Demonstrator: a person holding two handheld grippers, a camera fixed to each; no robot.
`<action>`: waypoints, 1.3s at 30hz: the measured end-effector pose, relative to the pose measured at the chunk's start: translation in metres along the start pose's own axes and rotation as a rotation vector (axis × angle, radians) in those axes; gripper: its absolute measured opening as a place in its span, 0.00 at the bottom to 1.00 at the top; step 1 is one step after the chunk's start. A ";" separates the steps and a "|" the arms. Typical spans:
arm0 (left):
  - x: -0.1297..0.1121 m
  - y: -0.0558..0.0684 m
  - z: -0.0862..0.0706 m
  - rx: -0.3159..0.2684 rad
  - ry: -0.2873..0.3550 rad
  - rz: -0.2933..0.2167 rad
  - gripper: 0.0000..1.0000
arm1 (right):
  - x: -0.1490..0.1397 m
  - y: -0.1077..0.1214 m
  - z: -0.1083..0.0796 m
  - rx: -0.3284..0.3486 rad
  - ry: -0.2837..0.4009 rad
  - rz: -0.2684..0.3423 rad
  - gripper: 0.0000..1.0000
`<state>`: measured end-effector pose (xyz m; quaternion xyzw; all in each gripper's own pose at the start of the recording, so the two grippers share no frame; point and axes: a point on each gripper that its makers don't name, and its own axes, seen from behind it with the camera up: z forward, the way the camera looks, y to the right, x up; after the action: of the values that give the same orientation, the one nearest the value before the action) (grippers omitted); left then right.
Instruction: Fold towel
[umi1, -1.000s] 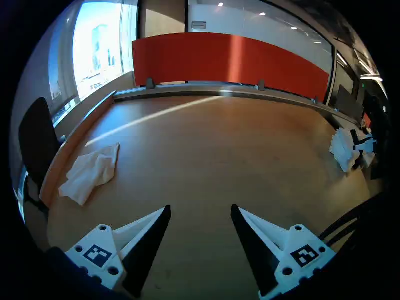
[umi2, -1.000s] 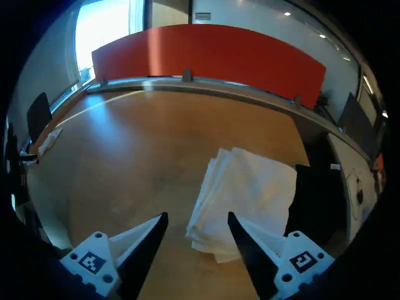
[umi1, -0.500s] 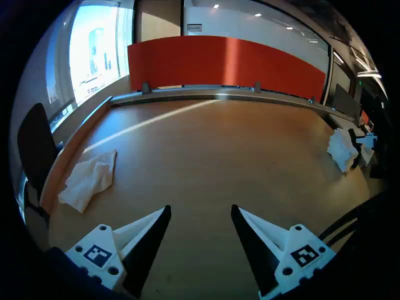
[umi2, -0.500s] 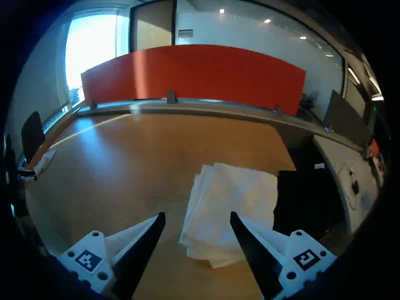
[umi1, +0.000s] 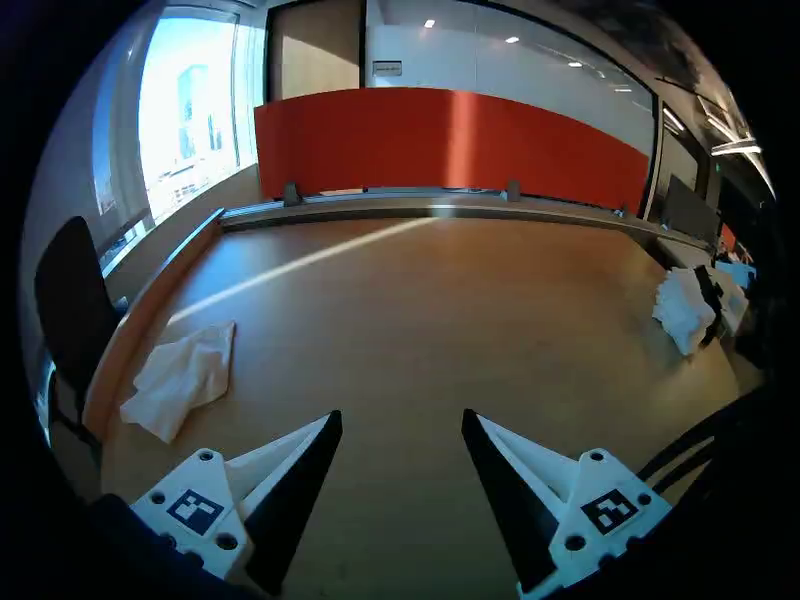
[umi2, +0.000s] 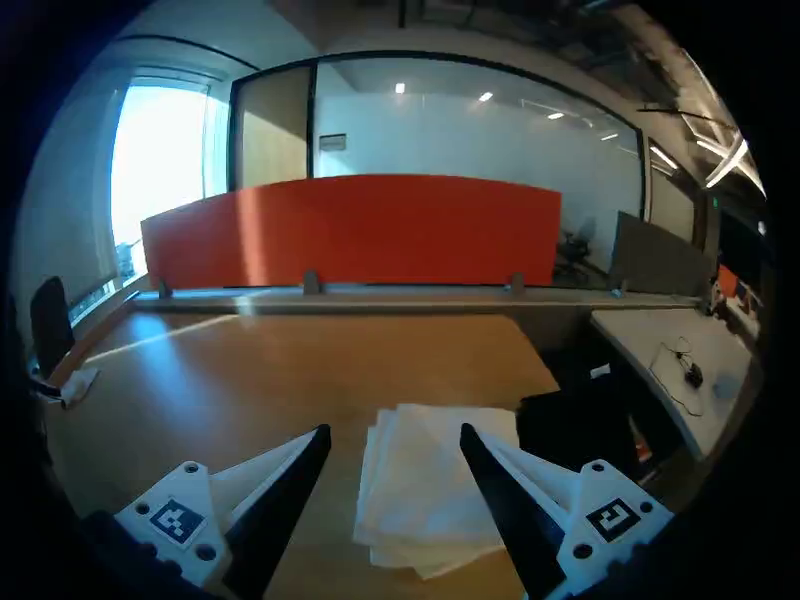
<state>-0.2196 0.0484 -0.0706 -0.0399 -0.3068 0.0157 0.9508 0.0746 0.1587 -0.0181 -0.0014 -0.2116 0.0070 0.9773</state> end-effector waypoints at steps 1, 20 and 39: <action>0.001 0.000 0.000 0.000 0.003 -0.001 0.89 | 0.000 0.000 0.000 -0.003 0.006 0.007 1.00; 0.089 -0.022 -0.009 0.062 0.237 0.023 0.89 | 0.050 -0.018 -0.012 -0.047 0.191 -0.035 1.00; 0.184 -0.033 -0.031 0.081 0.454 0.028 0.89 | 0.098 -0.081 -0.022 -0.023 0.303 -0.068 1.00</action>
<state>-0.0520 0.0238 0.0145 -0.0084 -0.0837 0.0318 0.9960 0.1742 0.0791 0.0028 -0.0062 -0.0615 -0.0289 0.9977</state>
